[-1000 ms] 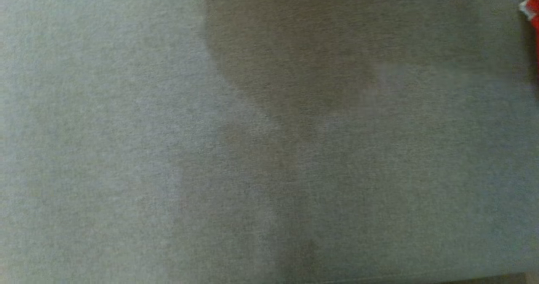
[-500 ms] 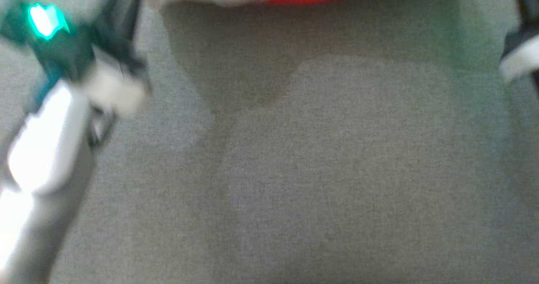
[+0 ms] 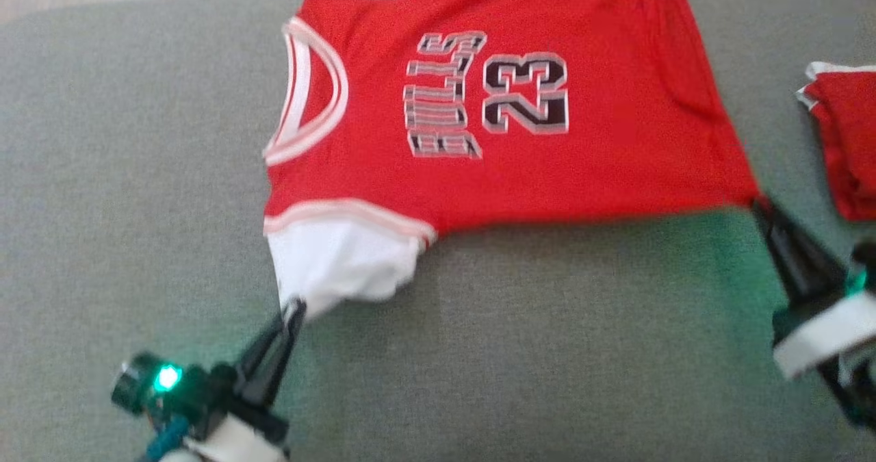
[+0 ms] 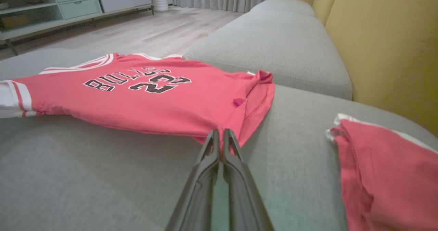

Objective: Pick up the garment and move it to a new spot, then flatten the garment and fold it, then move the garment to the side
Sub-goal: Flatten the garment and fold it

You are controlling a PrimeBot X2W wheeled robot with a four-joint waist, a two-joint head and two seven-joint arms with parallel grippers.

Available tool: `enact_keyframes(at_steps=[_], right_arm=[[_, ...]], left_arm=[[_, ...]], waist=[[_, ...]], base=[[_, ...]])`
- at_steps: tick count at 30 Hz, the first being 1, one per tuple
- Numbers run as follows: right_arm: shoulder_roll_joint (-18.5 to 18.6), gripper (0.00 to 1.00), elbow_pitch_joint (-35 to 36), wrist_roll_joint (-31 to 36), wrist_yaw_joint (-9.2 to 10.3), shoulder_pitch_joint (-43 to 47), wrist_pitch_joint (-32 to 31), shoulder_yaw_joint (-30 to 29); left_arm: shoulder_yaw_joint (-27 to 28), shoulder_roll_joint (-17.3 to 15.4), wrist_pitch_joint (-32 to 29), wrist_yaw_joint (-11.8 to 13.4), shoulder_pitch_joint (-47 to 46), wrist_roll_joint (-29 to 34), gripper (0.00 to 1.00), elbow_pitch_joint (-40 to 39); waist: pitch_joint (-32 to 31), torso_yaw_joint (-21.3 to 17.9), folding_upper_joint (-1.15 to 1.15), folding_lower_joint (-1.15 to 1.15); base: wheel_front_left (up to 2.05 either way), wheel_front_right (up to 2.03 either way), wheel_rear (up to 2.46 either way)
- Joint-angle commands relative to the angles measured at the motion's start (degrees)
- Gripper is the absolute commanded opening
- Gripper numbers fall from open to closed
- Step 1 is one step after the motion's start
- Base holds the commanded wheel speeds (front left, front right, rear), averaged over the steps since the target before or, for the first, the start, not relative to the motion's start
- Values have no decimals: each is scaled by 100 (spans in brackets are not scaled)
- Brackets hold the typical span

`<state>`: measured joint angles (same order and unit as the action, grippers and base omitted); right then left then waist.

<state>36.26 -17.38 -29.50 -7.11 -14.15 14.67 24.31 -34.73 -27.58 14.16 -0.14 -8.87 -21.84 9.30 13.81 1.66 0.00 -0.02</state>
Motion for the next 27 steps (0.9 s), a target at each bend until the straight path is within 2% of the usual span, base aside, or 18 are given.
enact_keyframes(at_steps=[1, 6, 9, 11, 15, 18, 27], right_arm=[[256, 0, 286, -7, -37, 433, 32, -7], [417, 0, 636, -74, -37, 1149, 32, -204], [346, 0, 769, -161, -37, 1214, 32, -455], [302, 0, 777, -183, -37, 1186, 32, -527], [118, 0, 636, -179, -37, 910, 31, -723], [16, 0, 446, -197, -37, 361, -42, -702], [19, 0, -175, -315, -37, -1082, -276, -85]], left_arm=[[160, -265, -75, 79, 178, -84, 0, -333], [68, -566, -445, 216, 778, -149, 0, -1014], [200, -723, -532, 337, 719, -103, 0, -1310], [220, -756, -546, 329, 602, -50, 0, -1350], [280, -711, -559, 215, -207, 180, 0, -1236], [240, -643, -587, 10, -1221, 530, 0, -819], [172, -464, -508, -333, -3470, 1254, 0, 367]], waist=[[-145, -32, 0, 2], [-196, -30, 0, 2], [-88, -32, 0, 2], [-35, -24, 0, 2], [178, 22, 0, 2], [437, 0, 0, 2], [1048, -126, 0, 2]], base=[[0, 0, 0], [0, 0, 0], [0, 0, 0], [0, 0, 0], [0, 0, 0], [0, 0, 0], [0, 0, 0]])
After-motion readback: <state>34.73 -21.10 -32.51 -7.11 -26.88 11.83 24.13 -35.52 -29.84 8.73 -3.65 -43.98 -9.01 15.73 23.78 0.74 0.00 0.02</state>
